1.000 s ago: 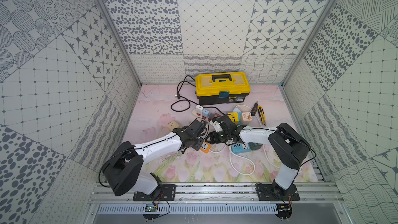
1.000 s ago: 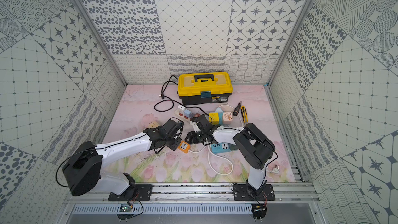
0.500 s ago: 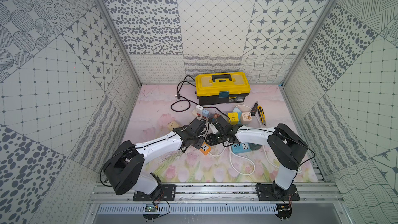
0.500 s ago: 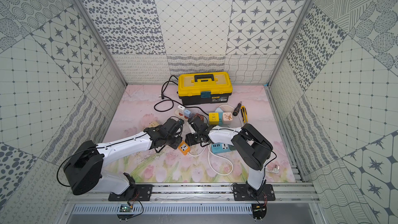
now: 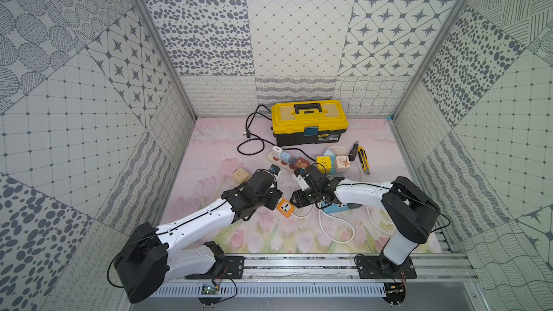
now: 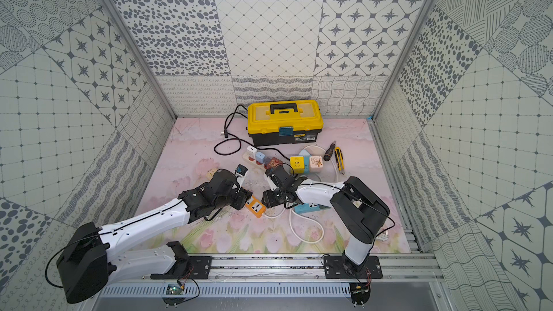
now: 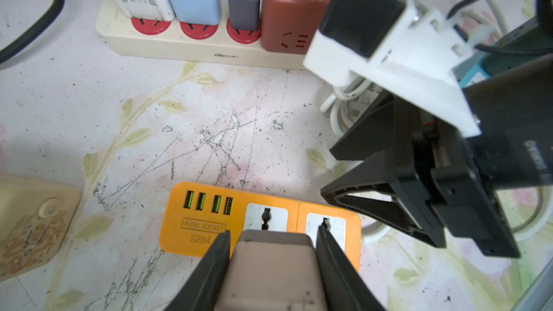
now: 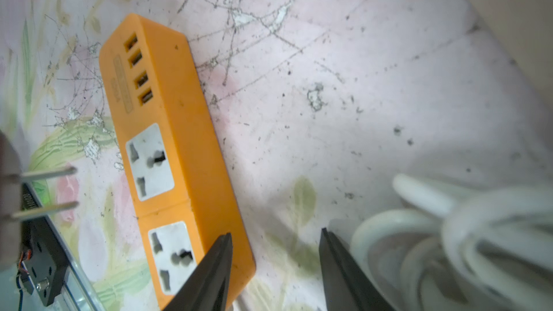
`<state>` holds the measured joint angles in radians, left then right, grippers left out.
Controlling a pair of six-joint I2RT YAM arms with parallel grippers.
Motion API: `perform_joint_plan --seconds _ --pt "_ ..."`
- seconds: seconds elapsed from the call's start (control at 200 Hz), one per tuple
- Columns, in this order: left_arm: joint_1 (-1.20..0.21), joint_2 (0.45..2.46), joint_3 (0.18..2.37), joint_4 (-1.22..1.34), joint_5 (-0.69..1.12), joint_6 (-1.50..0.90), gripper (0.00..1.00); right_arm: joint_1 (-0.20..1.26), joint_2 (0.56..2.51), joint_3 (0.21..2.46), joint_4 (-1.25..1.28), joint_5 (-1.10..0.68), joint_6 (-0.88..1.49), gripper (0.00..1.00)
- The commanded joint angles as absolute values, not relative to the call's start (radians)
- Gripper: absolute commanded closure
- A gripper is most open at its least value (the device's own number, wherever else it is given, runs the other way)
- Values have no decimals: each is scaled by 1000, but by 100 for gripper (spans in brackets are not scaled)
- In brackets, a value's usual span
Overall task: Pull the plug off the socket
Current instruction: Remove the plug from the socket, then place the plug at the center of the board.
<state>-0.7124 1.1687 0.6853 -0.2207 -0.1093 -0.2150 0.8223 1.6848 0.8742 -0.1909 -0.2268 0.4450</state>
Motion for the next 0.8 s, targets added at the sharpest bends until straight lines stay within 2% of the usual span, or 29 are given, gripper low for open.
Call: perform_joint_plan --seconds 0.0,0.055,0.075,0.14,0.3,0.475,0.605,0.795 --pt "-707 1129 691 -202 -164 -291 66 815 1577 828 -152 -200 459 47" --pt "-691 1101 678 -202 -177 -335 66 810 1524 792 -102 -189 465 46" --pt "-684 1089 671 -201 -176 -353 71 808 1504 777 -80 -188 469 46" --pt "-648 1044 645 -198 -171 -424 72 799 1438 729 -11 -174 483 45" --pt "-503 916 541 -259 -126 -650 72 766 1306 642 114 -157 523 44" --pt "-366 805 448 -374 -175 -837 74 738 1288 611 165 -162 552 43" --pt "-272 834 458 -422 -206 -939 75 733 1309 610 181 -176 564 43" --pt "-197 988 541 -491 -267 -1035 74 730 1300 604 180 -171 566 43"
